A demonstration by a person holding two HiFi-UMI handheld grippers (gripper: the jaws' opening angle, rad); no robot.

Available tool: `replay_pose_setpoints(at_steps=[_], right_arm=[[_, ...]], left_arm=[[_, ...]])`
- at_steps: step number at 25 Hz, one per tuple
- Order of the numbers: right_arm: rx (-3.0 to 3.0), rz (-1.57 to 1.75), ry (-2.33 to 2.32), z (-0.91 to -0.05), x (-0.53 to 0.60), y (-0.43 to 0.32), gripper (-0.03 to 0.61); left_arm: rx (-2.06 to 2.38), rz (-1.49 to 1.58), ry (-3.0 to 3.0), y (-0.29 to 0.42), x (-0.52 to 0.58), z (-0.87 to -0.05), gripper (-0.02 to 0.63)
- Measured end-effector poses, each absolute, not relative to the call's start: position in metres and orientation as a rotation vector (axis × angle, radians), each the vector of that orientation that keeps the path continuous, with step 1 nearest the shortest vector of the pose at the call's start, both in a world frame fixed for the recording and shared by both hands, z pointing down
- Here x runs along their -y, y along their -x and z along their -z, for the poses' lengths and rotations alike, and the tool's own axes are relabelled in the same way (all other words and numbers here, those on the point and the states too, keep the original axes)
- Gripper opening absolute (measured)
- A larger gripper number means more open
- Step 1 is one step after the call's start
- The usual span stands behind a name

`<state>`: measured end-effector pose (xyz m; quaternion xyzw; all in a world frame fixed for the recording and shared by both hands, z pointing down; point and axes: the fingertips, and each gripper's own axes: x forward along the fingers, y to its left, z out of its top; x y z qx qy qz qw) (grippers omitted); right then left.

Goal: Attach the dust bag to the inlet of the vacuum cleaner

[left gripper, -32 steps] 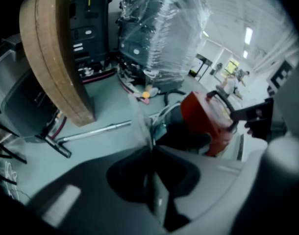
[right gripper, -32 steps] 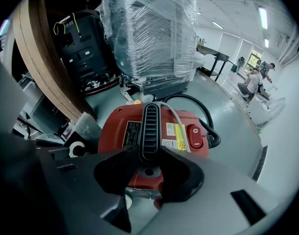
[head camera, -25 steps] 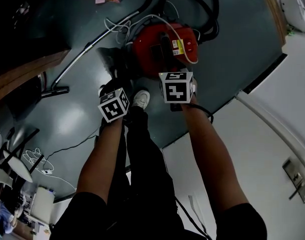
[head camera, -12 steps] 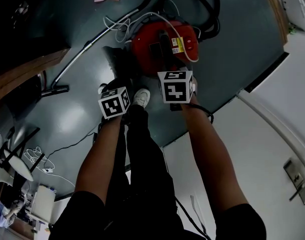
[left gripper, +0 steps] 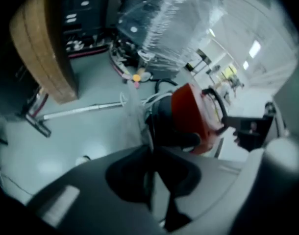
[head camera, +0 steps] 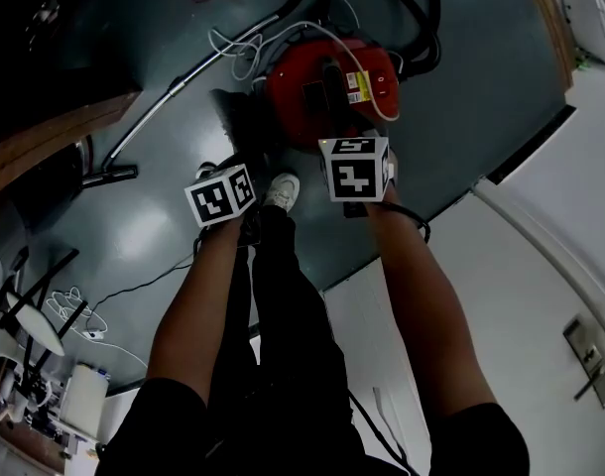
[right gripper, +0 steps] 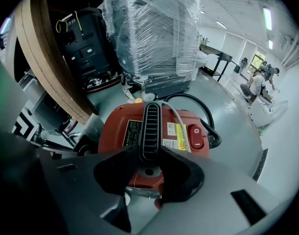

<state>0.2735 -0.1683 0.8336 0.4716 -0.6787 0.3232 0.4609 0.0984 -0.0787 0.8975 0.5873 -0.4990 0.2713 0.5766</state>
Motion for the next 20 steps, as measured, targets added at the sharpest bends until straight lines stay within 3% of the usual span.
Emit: replay_pose_setpoints(at_steps=[3,9,14,20], right_arm=[[1.666,-0.794,-1.149,-0.834,0.168,-0.274,0.132],[1.664,-0.789,-1.158,-0.834,0.167,-0.274,0.132],[1.668,-0.793,-1.151,-0.834,0.167,-0.275,0.132],[1.660,-0.783,-1.145,-0.834,0.168,-0.275,0.132]], left_arm=[[1.118,-0.463,-1.271,-0.098,0.077,-0.900,0.048],[1.055,-0.794,-1.513,-0.111,0.078,-0.898,0.040],[1.017,-0.392,-1.271,-0.115,0.082,-0.901,0.043],[0.959,-0.830,-1.600,-0.128,0.083,-0.897,0.041]])
